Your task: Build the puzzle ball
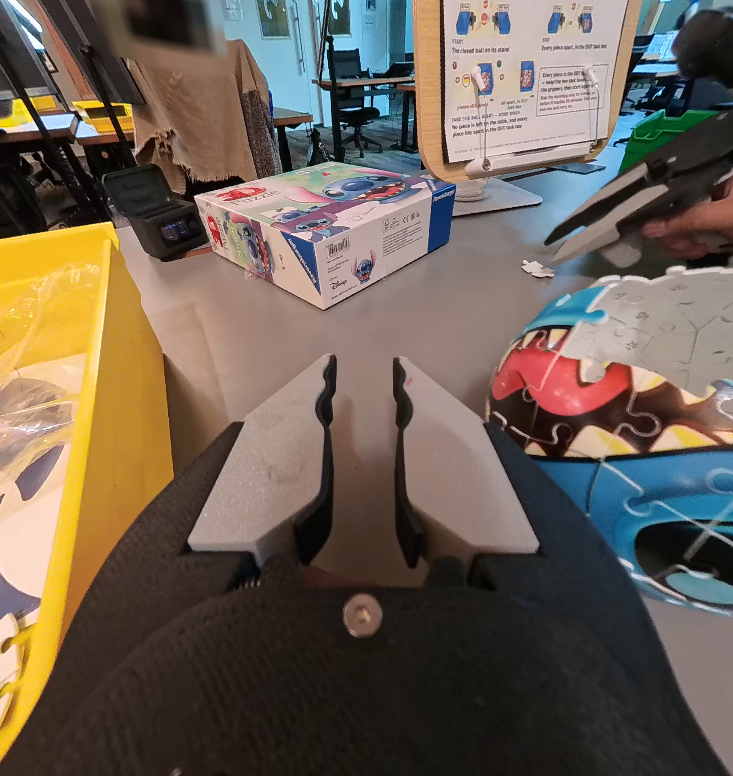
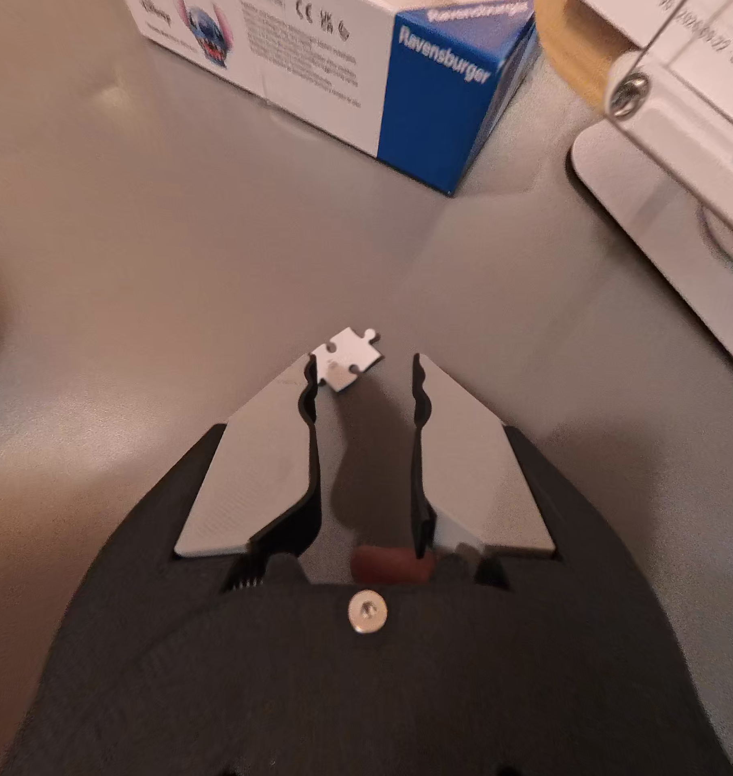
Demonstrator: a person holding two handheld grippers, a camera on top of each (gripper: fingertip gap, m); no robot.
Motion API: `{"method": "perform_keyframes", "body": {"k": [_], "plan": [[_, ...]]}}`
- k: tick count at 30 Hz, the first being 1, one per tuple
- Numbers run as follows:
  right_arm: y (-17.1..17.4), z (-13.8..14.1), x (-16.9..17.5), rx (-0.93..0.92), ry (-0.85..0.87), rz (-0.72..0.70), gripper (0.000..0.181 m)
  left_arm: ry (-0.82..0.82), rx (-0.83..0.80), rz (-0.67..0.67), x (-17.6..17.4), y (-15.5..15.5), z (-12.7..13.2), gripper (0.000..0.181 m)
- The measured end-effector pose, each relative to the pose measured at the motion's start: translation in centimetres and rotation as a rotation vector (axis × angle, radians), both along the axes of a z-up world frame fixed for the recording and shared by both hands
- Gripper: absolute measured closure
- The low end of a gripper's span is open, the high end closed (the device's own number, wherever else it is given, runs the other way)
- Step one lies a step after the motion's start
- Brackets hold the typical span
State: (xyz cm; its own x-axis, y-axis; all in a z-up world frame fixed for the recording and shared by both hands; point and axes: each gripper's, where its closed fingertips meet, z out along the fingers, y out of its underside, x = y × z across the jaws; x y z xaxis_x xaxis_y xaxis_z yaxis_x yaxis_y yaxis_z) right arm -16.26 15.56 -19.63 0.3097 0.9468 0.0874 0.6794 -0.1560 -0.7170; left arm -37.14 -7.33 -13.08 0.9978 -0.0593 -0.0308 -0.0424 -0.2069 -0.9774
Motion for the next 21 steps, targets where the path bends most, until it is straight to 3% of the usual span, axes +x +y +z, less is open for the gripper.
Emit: {"method": "perform_keyframes", "body": {"k": [4, 10, 13, 15, 21], "plan": [[-1.0, -0.3, -0.3, 0.057, -0.042, -0.039, 0.134, 0.001, -0.002, -0.001, 0.0, 0.0, 0.0, 0.157], [-1.0, -1.6, -1.0, -0.064, 0.014, -0.094, 0.115, 0.002, -0.004, -0.002, 0.0, 0.0, -0.1, 0.157], [-0.1, -1.5, -1.0, -0.052, 0.036, -0.119, 0.126, 0.004, -0.002, -0.002, 0.1, 0.0, 0.0, 0.157], [-0.1, -1.5, -0.9, -0.036, 0.034, -0.095, 0.153, 0.004, -0.001, -0.002, 0.1, 0.0, 0.0, 0.157], [-0.4, -1.2, -0.9, 0.046, 0.000, -0.025, 0.158, 0.003, 0.004, 0.000, 0.0, 0.0, 0.1, 0.157]]}}
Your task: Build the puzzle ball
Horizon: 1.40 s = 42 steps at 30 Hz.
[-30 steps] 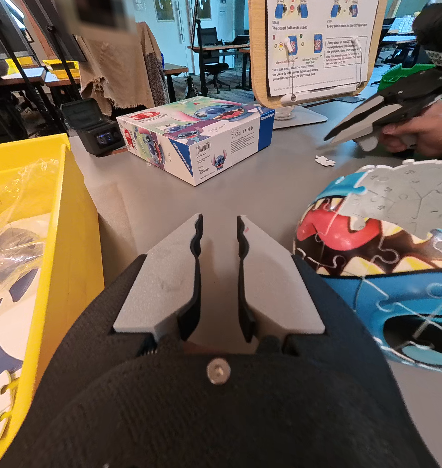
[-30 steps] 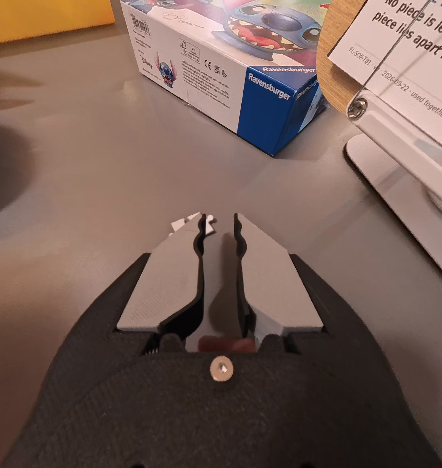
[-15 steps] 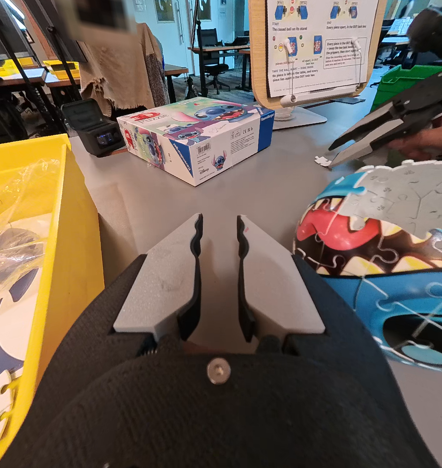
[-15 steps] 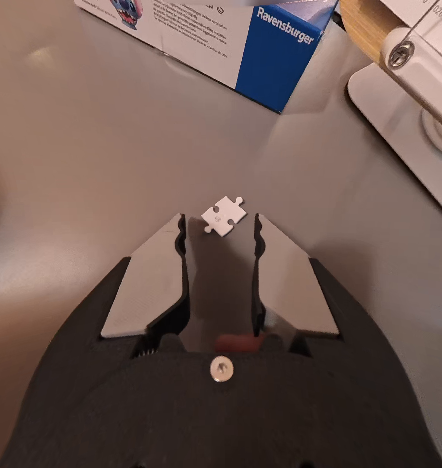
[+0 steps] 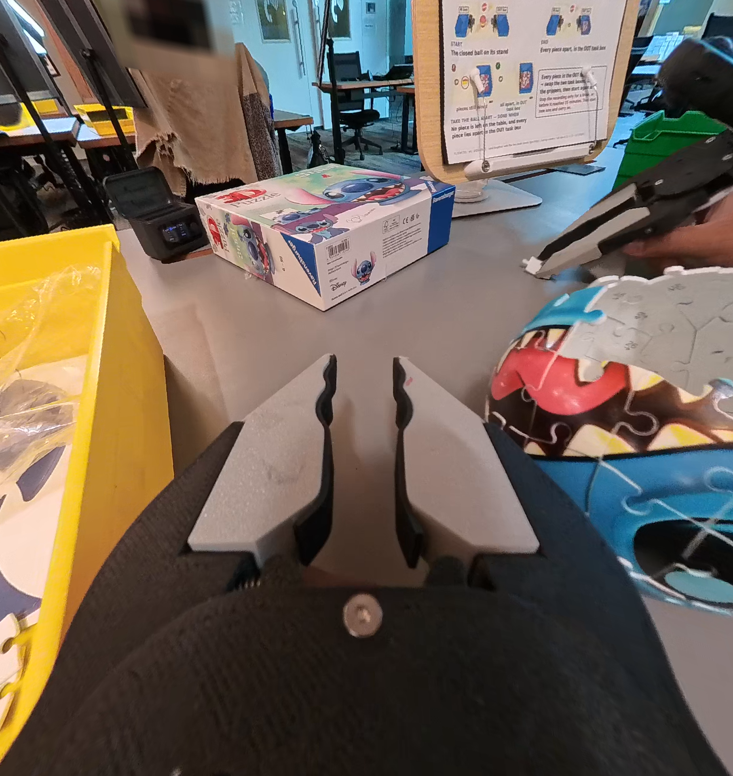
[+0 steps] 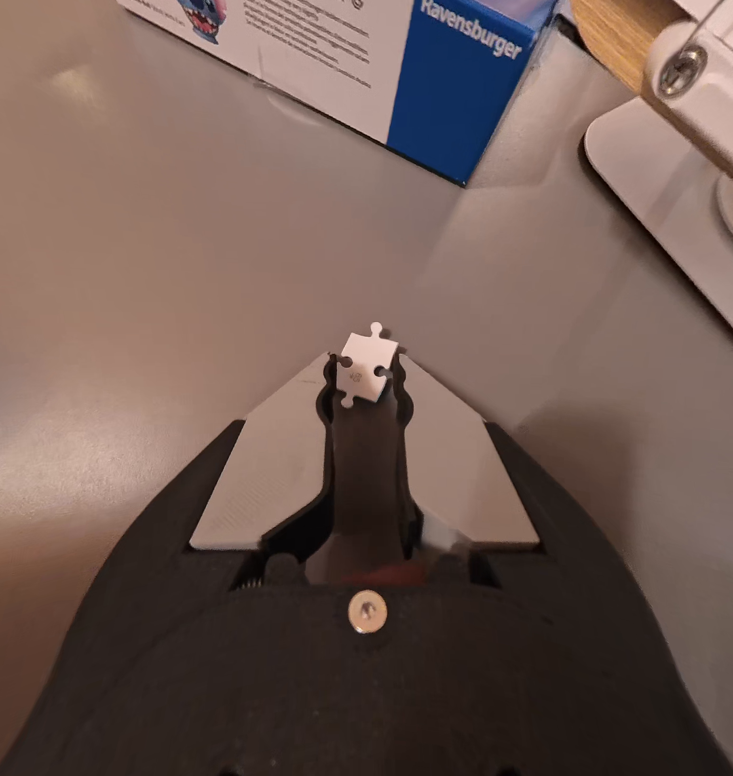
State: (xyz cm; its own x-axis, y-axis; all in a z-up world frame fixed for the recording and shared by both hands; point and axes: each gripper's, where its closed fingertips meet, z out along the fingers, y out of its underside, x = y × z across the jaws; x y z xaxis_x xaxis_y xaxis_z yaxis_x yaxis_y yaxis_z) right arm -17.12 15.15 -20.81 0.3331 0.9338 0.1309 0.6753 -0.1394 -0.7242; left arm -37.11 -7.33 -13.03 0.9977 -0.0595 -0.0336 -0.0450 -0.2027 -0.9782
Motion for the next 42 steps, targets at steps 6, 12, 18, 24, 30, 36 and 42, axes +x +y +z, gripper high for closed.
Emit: {"method": "perform_keyframes", "body": {"k": [6, 12, 18, 24, 30, 36, 42], "plan": [[-2.3, 2.5, -1.4, 0.106, 0.071, 0.143, 0.181, -0.028, -0.007, -0.001, -0.2, 0.0, -0.1, 0.157], [-2.3, 2.8, -0.8, 0.063, 0.092, 0.147, 0.181, -0.023, -0.007, 0.015, -0.4, 0.1, -0.1, 0.157], [-1.0, 2.1, 0.4, -0.019, 0.088, 0.080, 0.181, -0.026, 0.004, 0.018, -0.4, 0.0, 0.1, 0.157], [-0.9, 2.0, 0.6, -0.087, 0.130, 0.026, 0.133, -0.027, -0.003, 0.017, -0.5, 0.0, 0.0, 0.157], [-2.7, -0.1, -0.2, -0.038, 0.029, 0.274, 0.140, -0.027, -0.005, 0.011, -0.4, 0.0, -0.1, 0.157], [-2.8, -0.1, -0.2, 0.026, 0.012, 0.387, 0.167, -0.026, -0.002, -0.002, -0.2, 0.0, 0.0, 0.157], [-1.6, 0.5, 0.4, 0.085, 0.022, 0.408, 0.150, -0.026, 0.003, -0.015, 0.0, -0.1, 0.1, 0.157]]}}
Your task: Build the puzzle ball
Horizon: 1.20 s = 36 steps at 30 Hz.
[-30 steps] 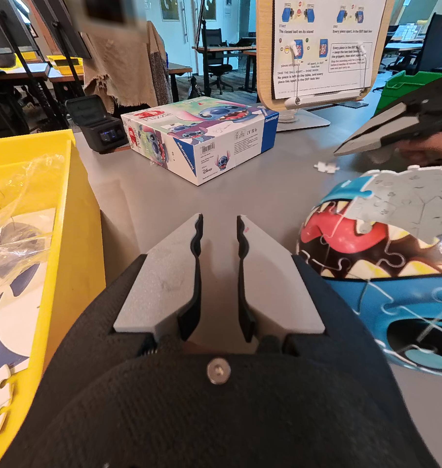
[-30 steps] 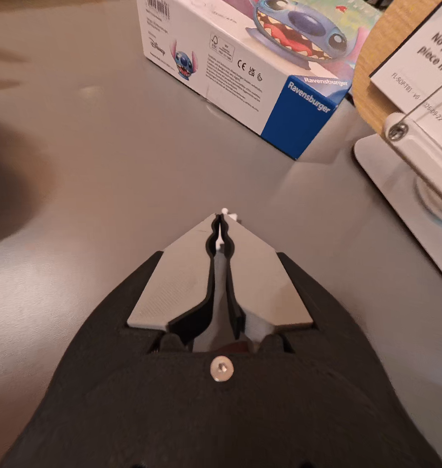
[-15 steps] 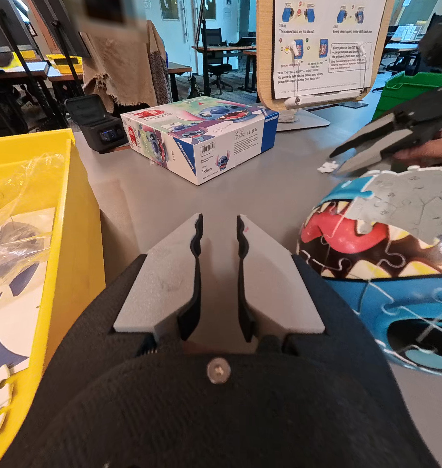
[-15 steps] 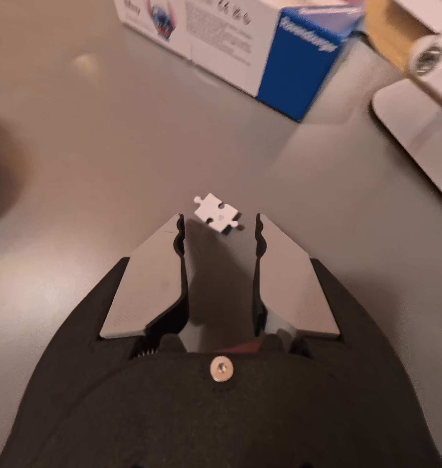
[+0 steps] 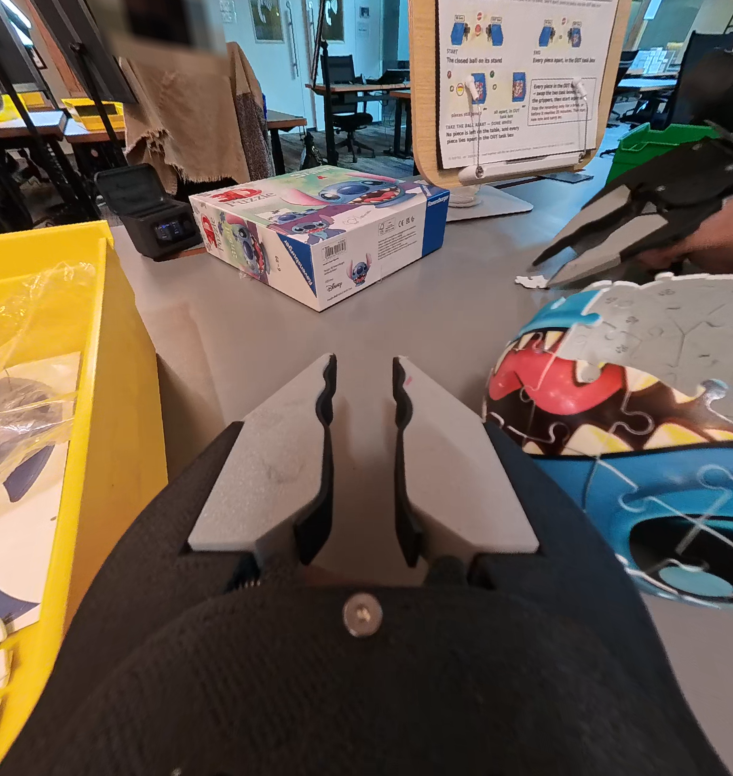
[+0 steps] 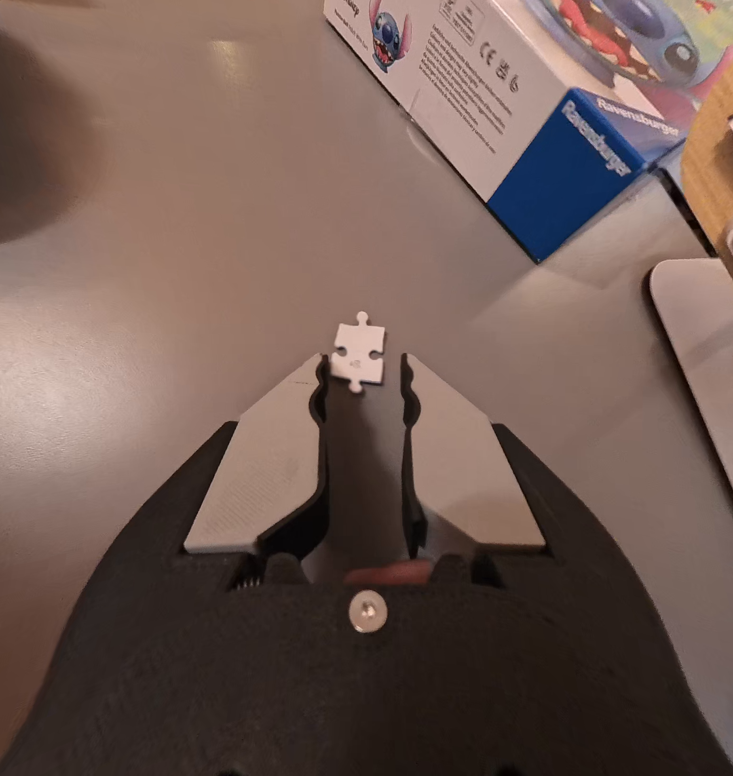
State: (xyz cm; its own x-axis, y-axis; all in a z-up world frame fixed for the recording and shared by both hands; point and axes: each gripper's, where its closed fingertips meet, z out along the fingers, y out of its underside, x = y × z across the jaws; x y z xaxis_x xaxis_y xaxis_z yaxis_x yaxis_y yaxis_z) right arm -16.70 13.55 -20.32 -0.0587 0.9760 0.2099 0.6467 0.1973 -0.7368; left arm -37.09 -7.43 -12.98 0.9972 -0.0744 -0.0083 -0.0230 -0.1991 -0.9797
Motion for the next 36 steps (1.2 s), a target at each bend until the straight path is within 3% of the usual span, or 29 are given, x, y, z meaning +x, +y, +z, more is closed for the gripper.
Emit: {"method": "perform_keyframes", "body": {"k": [4, 8, 15, 24, 29, 33, 36], "plan": [[0.0, -0.6, 0.1, -0.123, -0.022, -0.023, 0.144, 0.001, 0.000, -0.006, 0.1, 0.0, 0.0, 0.157], [-0.3, -0.6, -0.3, -0.097, -0.023, -0.029, 0.156, 0.003, -0.008, -0.012, 0.2, 0.0, -0.1, 0.157], [-0.1, -0.6, -0.4, -0.114, -0.020, -0.024, 0.151, 0.004, -0.011, -0.016, 0.3, 0.0, -0.2, 0.157], [-0.3, -0.7, -0.5, -0.132, -0.025, -0.074, 0.159, 0.004, -0.012, -0.012, 0.2, 0.0, -0.2, 0.157], [-0.9, 0.7, -0.9, -0.104, 0.027, -0.068, 0.159, -0.023, -0.013, 0.007, -0.2, 0.1, -0.2, 0.157], [-1.8, 2.3, -1.2, -0.038, 0.063, -0.055, 0.159, 0.110, 0.025, 0.083, -2.1, -0.2, 2.5, 0.164], [-3.2, 3.7, -1.8, -0.001, 0.095, -0.032, 0.159, 0.139, -0.050, -0.042, 0.0, 0.4, 6.4, 0.159]]}}
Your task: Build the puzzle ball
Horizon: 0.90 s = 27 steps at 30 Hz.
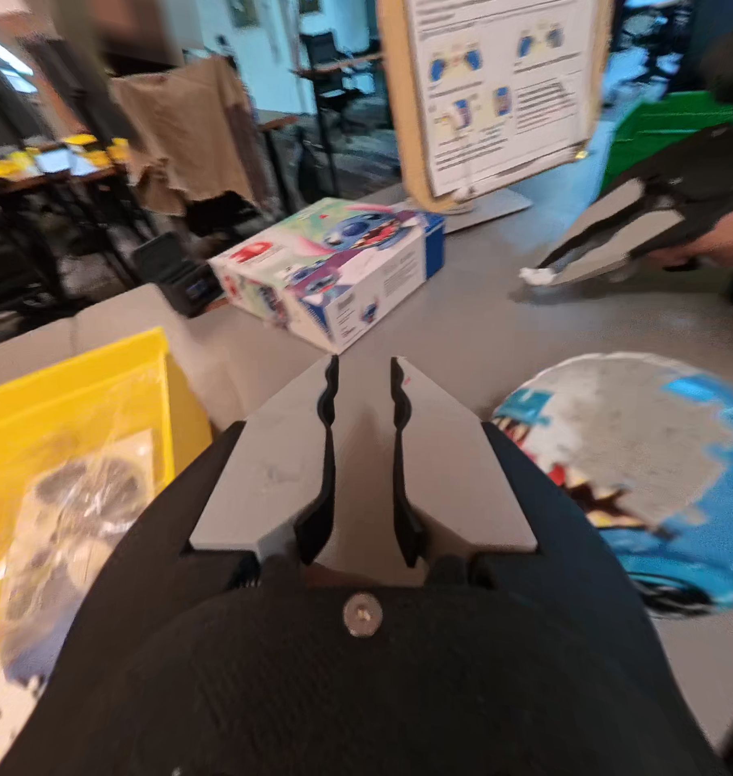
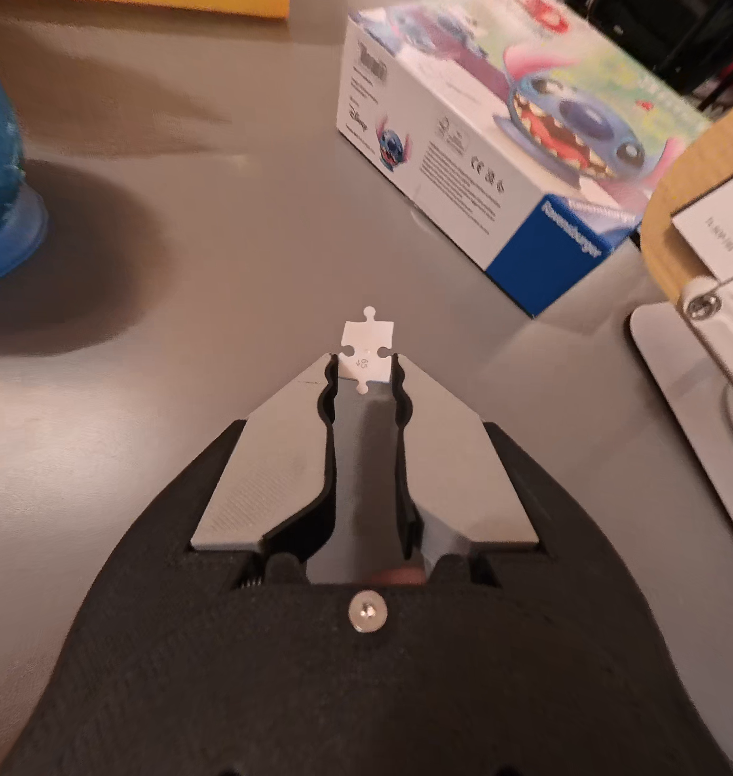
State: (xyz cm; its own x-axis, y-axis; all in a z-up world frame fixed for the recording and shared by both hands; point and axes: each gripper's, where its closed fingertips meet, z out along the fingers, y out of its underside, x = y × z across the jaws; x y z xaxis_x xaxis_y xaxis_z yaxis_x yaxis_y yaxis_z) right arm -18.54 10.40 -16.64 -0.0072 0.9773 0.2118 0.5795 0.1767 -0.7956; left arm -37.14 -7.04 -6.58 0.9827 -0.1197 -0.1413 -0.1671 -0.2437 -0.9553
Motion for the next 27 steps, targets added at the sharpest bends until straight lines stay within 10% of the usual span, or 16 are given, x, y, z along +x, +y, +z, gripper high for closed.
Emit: {"method": "perform_keyframes", "body": {"k": [6, 22, 27], "plan": [[-2.7, 2.5, -2.0, 0.087, 0.066, 0.050, 0.159, -0.147, -0.286, -0.307, 7.1, 3.6, 3.3, 0.152], [-5.8, 5.2, -2.5, 0.138, 0.162, 0.115, 0.159, -0.469, -0.820, -0.606, 16.3, 12.0, -4.5, 0.148], [-5.9, 5.1, -2.3, 0.132, 0.159, 0.125, 0.167, -0.373, -0.877, -0.666, 17.5, 11.6, -5.8, 0.181]]}}
